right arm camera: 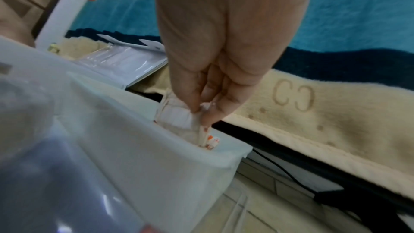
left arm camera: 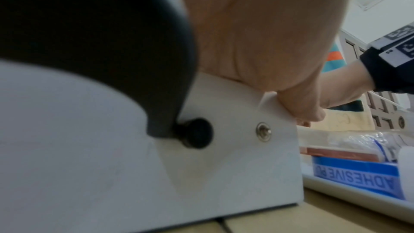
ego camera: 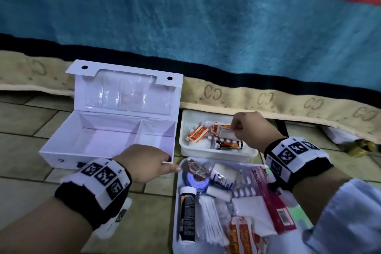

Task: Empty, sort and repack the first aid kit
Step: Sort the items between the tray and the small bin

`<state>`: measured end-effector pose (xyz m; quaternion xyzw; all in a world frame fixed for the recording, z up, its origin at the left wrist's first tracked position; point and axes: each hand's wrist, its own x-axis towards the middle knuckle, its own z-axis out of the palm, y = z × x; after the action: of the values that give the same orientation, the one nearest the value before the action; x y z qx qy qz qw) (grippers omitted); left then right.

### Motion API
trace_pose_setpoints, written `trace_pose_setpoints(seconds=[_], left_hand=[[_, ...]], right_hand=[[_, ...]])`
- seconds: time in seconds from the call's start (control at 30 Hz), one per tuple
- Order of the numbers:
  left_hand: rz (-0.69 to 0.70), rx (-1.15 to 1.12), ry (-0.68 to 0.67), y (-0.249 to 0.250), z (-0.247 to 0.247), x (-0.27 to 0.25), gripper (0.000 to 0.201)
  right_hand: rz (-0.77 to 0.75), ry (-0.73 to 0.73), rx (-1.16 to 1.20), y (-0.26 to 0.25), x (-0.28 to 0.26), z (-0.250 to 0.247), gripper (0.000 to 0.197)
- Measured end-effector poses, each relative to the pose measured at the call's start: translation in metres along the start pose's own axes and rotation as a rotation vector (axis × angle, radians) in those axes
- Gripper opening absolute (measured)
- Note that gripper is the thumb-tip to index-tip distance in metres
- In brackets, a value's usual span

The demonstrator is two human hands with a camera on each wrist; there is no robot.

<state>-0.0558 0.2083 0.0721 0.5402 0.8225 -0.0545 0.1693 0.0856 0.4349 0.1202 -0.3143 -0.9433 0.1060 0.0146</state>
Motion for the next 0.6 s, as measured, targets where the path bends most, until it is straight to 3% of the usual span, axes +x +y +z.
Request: trace_pose_setpoints(seconds=[0.13, 0.33, 0.6], left_hand=[[0.004, -0.008, -0.021, 0.001, -0.0021, -0.0006, 0.056], [-0.02, -0.018, -0.03, 0.0016, -0.0018, -0.0004, 0.055], [-0.047, -0.06, -0.017, 0.0034, -0.0025, -0.0022, 0.053]], right_hand=[[0.053, 0.164, 0.142, 0.0041, -0.0023, -0.0017, 0.007], [0.073, 0.122, 0.125, 0.0062, -0.0019, 0.0013, 0.008], [0.065, 0.21, 0.113, 0.0093, -0.0057, -0.0019, 0.008]])
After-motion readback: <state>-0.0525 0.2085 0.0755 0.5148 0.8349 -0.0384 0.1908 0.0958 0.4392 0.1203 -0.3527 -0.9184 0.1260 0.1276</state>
